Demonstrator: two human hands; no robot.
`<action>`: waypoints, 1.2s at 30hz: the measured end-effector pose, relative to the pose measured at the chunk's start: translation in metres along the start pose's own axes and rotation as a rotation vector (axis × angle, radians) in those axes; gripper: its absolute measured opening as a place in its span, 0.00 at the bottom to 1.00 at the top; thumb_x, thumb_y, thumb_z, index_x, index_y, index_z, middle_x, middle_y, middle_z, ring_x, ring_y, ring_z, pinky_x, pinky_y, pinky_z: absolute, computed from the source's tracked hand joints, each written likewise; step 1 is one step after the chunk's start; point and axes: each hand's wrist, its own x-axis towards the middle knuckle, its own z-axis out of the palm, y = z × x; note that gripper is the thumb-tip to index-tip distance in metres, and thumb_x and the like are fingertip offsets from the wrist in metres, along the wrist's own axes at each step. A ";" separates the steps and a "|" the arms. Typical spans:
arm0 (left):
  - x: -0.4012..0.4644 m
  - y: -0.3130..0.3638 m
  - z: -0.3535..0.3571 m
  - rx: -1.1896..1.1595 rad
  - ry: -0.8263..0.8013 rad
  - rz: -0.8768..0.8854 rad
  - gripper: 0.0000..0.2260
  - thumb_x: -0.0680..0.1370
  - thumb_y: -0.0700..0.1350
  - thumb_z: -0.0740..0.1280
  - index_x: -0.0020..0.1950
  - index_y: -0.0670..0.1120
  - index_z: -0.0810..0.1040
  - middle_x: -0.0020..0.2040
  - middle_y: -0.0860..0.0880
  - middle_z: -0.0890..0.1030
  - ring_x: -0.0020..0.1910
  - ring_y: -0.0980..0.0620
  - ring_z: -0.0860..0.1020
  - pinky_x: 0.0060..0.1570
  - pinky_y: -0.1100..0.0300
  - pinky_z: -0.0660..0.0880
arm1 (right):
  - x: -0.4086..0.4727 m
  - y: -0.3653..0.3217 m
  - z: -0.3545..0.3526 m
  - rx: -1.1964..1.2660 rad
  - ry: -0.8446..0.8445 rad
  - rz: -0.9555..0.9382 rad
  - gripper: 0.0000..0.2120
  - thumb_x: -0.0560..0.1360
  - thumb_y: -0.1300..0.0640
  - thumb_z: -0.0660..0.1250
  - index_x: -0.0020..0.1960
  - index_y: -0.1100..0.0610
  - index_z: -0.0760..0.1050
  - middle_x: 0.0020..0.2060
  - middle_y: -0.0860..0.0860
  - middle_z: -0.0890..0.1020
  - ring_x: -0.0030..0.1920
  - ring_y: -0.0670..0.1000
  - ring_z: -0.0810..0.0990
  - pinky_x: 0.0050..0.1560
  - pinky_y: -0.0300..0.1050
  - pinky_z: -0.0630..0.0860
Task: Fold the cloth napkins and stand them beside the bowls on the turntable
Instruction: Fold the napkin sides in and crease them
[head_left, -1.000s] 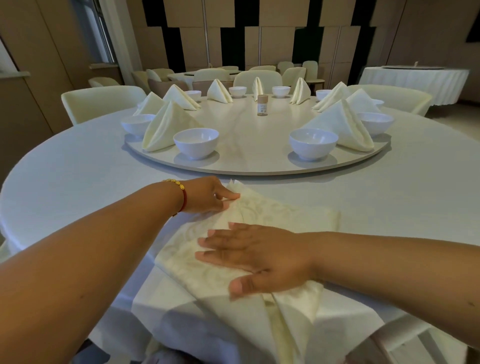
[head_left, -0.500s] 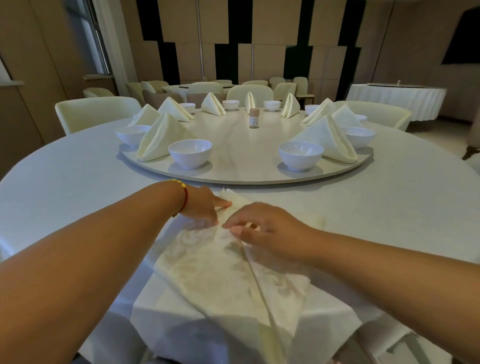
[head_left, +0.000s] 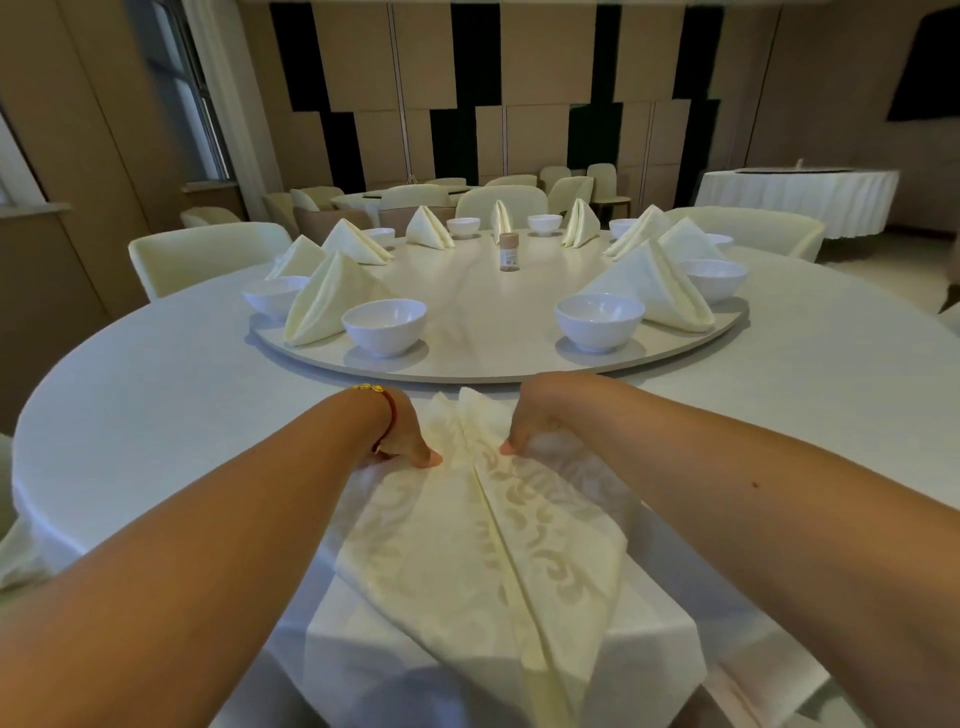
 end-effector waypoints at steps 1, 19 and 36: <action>-0.001 0.000 0.001 -0.004 0.002 0.003 0.21 0.74 0.58 0.69 0.51 0.40 0.77 0.42 0.45 0.77 0.43 0.47 0.74 0.47 0.58 0.73 | -0.001 0.000 0.000 0.000 -0.015 0.004 0.30 0.75 0.44 0.68 0.70 0.60 0.68 0.67 0.54 0.73 0.65 0.56 0.73 0.60 0.46 0.69; -0.008 -0.012 0.009 -0.312 0.680 0.184 0.17 0.74 0.58 0.68 0.43 0.44 0.72 0.40 0.49 0.74 0.47 0.45 0.77 0.42 0.56 0.67 | -0.017 0.014 -0.015 0.254 0.490 -0.136 0.16 0.72 0.49 0.73 0.45 0.58 0.71 0.38 0.50 0.73 0.42 0.53 0.74 0.41 0.43 0.68; -0.099 -0.010 -0.014 -0.303 0.758 0.367 0.21 0.72 0.59 0.70 0.35 0.41 0.75 0.31 0.47 0.74 0.31 0.52 0.71 0.32 0.56 0.66 | -0.124 0.047 -0.035 0.434 0.405 -0.185 0.13 0.70 0.48 0.75 0.45 0.57 0.80 0.38 0.52 0.81 0.38 0.50 0.79 0.35 0.40 0.72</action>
